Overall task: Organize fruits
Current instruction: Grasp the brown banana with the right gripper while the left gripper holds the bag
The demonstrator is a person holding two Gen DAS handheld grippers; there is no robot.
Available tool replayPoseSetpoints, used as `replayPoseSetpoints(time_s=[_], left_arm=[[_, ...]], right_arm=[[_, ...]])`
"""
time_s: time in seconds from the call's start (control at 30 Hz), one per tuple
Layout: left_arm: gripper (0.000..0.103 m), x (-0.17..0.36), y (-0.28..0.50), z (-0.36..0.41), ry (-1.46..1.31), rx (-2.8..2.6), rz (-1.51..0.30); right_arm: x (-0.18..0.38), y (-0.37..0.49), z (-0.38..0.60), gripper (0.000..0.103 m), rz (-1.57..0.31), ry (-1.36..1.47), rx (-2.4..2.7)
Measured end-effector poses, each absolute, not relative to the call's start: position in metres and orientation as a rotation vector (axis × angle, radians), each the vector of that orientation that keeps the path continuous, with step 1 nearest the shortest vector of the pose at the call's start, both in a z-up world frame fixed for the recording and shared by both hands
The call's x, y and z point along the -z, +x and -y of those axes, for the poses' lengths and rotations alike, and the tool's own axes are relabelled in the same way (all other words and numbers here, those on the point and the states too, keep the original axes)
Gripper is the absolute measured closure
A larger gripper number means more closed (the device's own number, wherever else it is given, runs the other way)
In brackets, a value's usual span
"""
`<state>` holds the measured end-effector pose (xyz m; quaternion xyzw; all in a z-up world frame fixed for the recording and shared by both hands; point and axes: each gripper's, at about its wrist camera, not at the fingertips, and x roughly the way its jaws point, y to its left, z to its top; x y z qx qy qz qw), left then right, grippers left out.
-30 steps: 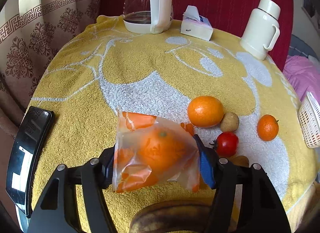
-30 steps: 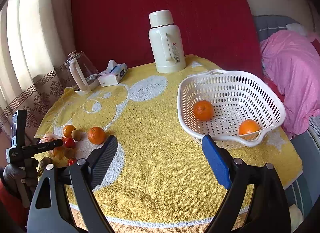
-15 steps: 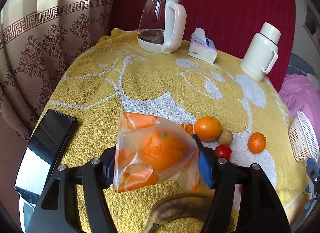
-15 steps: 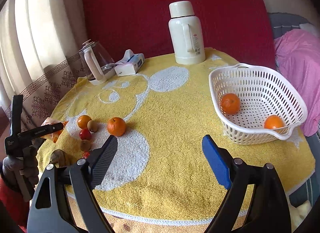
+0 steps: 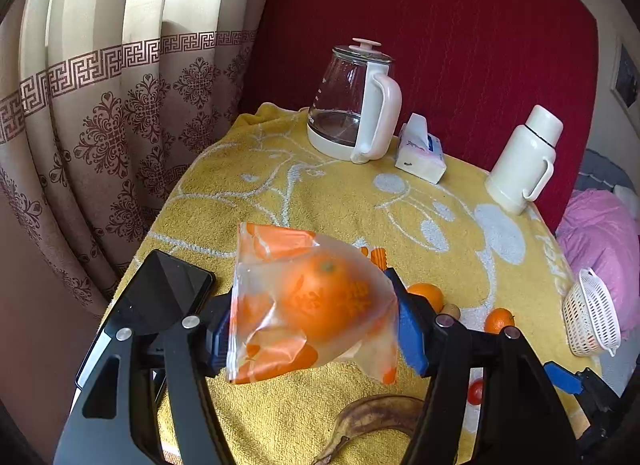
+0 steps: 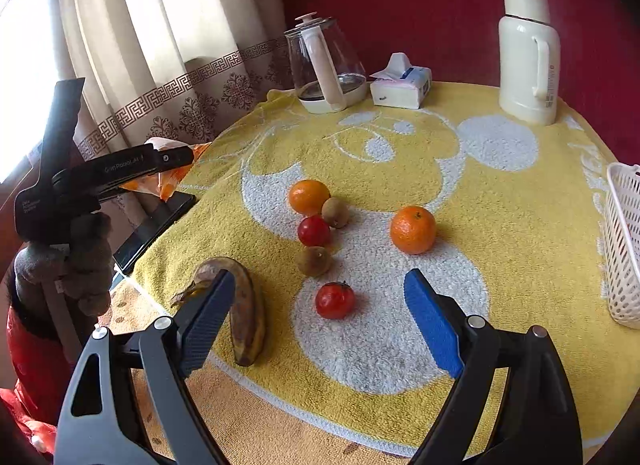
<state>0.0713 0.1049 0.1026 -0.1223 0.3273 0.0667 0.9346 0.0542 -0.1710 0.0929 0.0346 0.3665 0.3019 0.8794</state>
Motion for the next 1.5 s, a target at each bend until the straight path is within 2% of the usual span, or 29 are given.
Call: replayPoseSetpoints(time_s=[0.1, 0.23, 0.6, 1.0, 1.07, 1.13, 1.23, 1.43, 1.5], left_arm=[[0.038, -0.106, 0.070, -0.107, -0.255, -0.139, -0.663], [0.038, -0.109, 0.068, -0.108, -0.260, -0.138, -0.657], [0.038, -0.113, 0.064, -0.109, -0.269, -0.130, -0.647], [0.038, -0.117, 0.063, -0.106, -0.268, -0.119, -0.640], [0.038, -0.119, 0.062, -0.105, -0.265, -0.115, -0.628], [0.038, -0.120, 0.061, -0.104, -0.263, -0.108, -0.622], [0.038, -0.120, 0.061, -0.106, -0.265, -0.111, -0.622], [0.037, -0.114, 0.066, -0.114, -0.278, -0.113, -0.654], [0.033, -0.110, 0.067, -0.112, -0.277, -0.101, -0.668]], right_arm=[[-0.090, 0.050, 0.146, 0.016, -0.766, 0.009, -0.690], [-0.080, 0.051, 0.120, 0.027, -0.796, -0.045, -0.745], [-0.058, 0.064, 0.087, 0.048, -0.880, -0.155, -0.779], [-0.046, 0.070, 0.066, 0.049, -0.887, -0.263, -0.769], [-0.046, 0.068, 0.065, 0.053, -0.879, -0.272, -0.773], [-0.047, 0.064, 0.063, 0.062, -0.861, -0.293, -0.772], [-0.049, 0.056, 0.063, 0.068, -0.847, -0.311, -0.765], [-0.058, 0.047, 0.077, 0.070, -0.850, -0.256, -0.766], [-0.061, 0.042, 0.084, 0.070, -0.842, -0.246, -0.761]])
